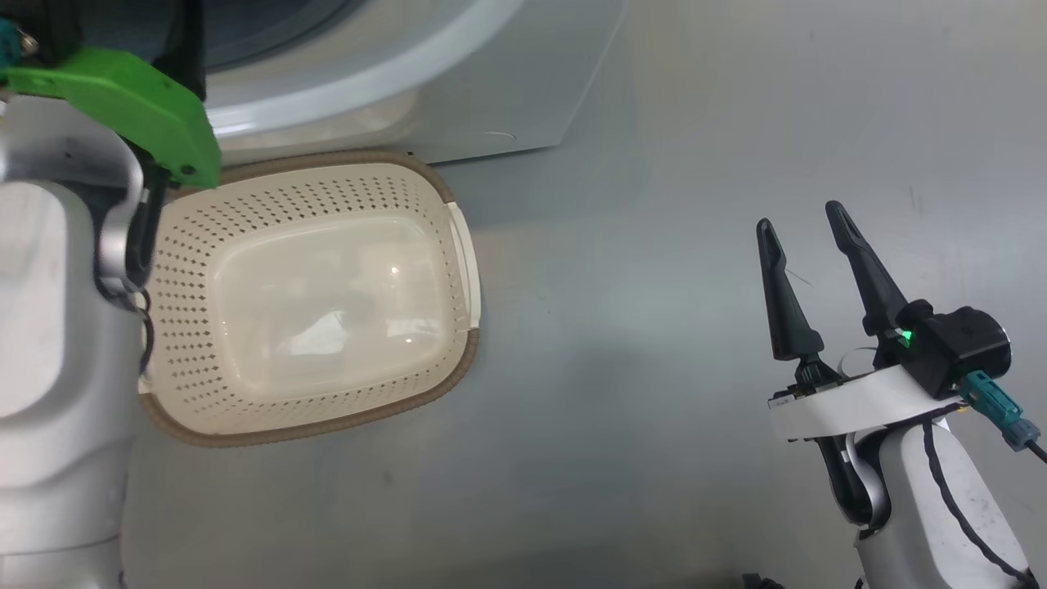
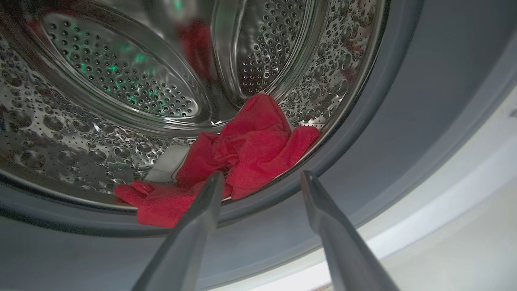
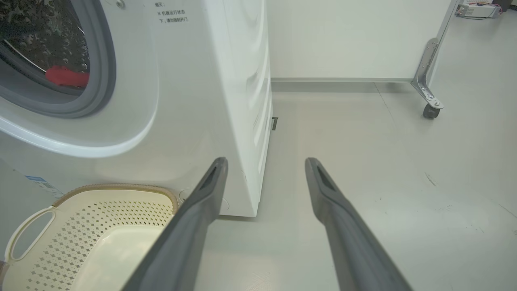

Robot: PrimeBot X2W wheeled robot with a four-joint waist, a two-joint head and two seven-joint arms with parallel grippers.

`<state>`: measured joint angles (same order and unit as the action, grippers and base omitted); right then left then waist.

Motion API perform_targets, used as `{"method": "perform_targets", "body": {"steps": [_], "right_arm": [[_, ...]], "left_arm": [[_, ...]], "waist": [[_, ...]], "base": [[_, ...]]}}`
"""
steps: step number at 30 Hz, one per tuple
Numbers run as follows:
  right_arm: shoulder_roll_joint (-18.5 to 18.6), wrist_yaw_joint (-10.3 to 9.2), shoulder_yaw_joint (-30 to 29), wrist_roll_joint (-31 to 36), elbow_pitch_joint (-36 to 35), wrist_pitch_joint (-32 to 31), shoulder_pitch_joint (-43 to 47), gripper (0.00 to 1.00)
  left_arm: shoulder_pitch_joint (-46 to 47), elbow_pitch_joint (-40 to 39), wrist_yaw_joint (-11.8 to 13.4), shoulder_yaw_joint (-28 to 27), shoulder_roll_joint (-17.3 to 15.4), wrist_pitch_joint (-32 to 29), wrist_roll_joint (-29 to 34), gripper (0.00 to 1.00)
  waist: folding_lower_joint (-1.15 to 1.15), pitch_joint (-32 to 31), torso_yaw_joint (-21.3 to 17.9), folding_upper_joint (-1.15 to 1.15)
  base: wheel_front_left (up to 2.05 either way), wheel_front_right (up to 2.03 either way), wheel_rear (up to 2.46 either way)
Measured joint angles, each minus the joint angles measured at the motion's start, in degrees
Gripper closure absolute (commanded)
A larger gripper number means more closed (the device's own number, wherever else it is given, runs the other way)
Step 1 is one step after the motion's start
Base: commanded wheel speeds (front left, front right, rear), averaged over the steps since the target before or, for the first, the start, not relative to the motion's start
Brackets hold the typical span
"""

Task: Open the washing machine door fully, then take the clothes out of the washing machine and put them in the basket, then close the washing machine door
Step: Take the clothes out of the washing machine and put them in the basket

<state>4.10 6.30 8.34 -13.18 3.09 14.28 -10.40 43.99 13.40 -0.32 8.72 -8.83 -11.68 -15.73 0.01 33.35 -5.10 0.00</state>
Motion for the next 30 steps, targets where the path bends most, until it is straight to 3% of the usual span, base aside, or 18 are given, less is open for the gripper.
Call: {"method": "perform_targets", "body": {"steps": [10,24,25,26,27,30], "right_arm": [[-1.0,0.2,2.0,-2.2,1.9,0.2,-3.9,0.0],[-1.5,0.66,3.2,-4.9,3.4,0.2,-5.4,0.0],[-1.5,0.66,3.2,-5.0,3.4,0.2,-5.5,0.0],[-1.6,0.66,3.2,-5.0,3.4,0.2,-5.6,0.0],[-1.6,0.66,3.1,-5.0,3.4,0.2,-5.7,0.0],[-1.6,0.66,3.0,-5.2,3.6,0.2,-5.8,0.0]], "left_arm": [[9.7,6.6,-1.7,-2.1,-6.7,-7.1,1.0,0.0],[17.5,12.6,-1.9,-5.1,-11.8,-13.9,1.2,0.0],[17.8,12.9,-1.9,-5.1,-11.8,-14.0,1.2,0.49],[18.1,13.3,-1.9,-5.0,-11.8,-14.6,1.2,0.86],[18.3,13.7,-1.9,-5.0,-11.7,-15.1,1.1,1.0],[18.7,14.3,-1.9,-4.9,-11.7,-15.1,1.1,1.0]], "waist": [[0.0,5.4,-7.2,0.0],[0.0,9.1,-14.5,0.0],[0.0,9.4,-14.7,0.0],[0.0,9.6,-15.0,0.0],[0.0,9.8,-15.1,0.0],[0.0,10.1,-15.4,0.0]], "base": [[0.0,0.0,0.0],[0.0,0.0,0.0],[0.0,0.0,0.0],[0.0,0.0,0.0],[0.0,0.0,0.0],[0.0,0.0,0.0]]}}
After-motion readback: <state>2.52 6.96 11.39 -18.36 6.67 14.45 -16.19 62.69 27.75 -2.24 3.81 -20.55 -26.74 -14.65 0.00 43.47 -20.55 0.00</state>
